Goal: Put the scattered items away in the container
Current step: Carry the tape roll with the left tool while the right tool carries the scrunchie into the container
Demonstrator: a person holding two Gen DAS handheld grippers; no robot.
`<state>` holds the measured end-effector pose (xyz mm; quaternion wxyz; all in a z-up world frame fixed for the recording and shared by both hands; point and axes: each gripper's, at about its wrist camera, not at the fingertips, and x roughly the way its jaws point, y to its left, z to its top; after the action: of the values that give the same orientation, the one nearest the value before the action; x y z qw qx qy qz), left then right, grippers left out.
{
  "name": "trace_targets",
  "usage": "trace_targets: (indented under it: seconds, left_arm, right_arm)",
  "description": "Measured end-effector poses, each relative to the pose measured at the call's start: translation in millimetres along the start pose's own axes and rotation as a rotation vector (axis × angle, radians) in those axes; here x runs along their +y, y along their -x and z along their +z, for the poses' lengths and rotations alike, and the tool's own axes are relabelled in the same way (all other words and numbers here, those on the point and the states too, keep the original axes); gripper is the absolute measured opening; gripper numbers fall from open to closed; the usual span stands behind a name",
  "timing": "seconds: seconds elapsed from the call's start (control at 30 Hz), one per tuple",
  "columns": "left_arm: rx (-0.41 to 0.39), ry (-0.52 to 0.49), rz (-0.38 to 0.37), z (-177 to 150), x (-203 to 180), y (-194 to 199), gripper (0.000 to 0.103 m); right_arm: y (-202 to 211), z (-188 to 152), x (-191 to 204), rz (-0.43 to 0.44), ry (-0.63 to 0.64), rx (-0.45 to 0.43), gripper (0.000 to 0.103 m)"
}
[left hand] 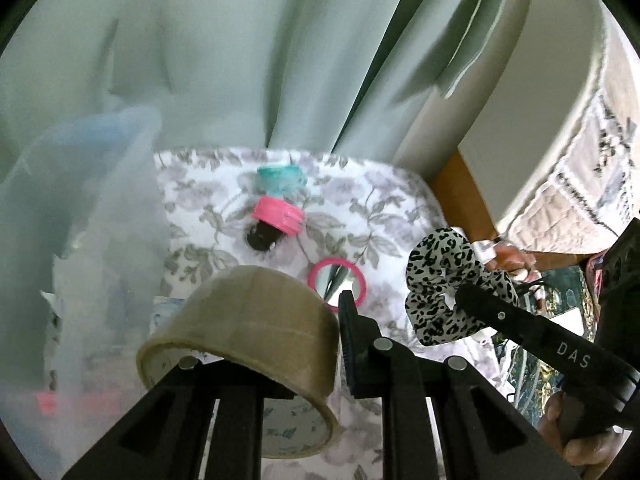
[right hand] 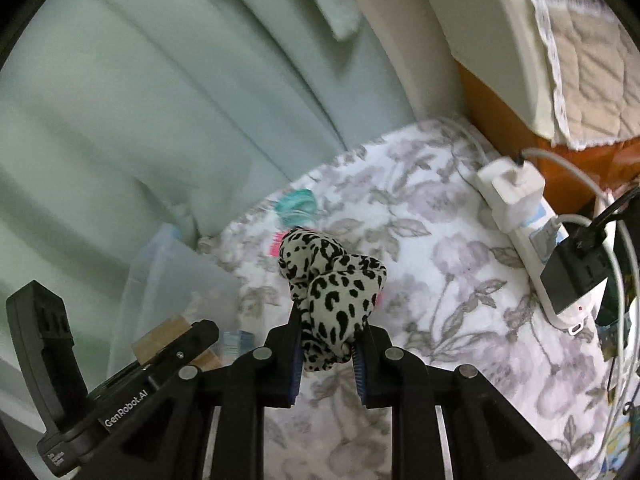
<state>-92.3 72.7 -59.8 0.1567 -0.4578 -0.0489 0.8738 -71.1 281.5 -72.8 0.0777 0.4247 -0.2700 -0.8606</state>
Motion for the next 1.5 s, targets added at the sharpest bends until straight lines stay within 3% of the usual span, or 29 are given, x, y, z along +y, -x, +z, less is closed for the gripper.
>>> trace_targets:
  seconds: [0.43, 0.77, 1.2, 1.5]
  left_arm:
    - [-0.15, 0.011, -0.015, -1, 8, 80, 0.017]
    - [-0.249, 0.073, -0.008, -10, 40, 127, 0.017]
    - [-0.336, 0.249, 0.05, -22, 120, 163, 0.017]
    - [-0.331, 0.353, 0.074, -40, 173, 163, 0.017]
  right_arm:
    - [60, -10, 62, 0.085, 0.107, -0.095, 0.023]
    - [79, -24, 110, 0.123, 0.205, -0.114, 0.023]
    - [61, -47, 177, 0.164, 0.356, -0.044, 0.023]
    - [31, -63, 211, 0.173, 0.437, 0.033, 0.023]
